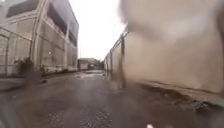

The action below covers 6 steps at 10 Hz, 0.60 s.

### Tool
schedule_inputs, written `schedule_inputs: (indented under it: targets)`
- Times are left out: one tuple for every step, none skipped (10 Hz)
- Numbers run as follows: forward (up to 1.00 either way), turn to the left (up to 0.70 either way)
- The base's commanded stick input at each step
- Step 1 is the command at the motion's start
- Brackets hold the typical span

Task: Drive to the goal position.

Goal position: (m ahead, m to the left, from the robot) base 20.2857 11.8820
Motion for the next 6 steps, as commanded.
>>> schedule_inputs:
  targets:
    - [0.5,0.07]
    - [0.5,0.07]
    - [0.5,0.07]
    - [0.5,0.07]
    - [0.5,0.07]
    - [0.5,0.07]
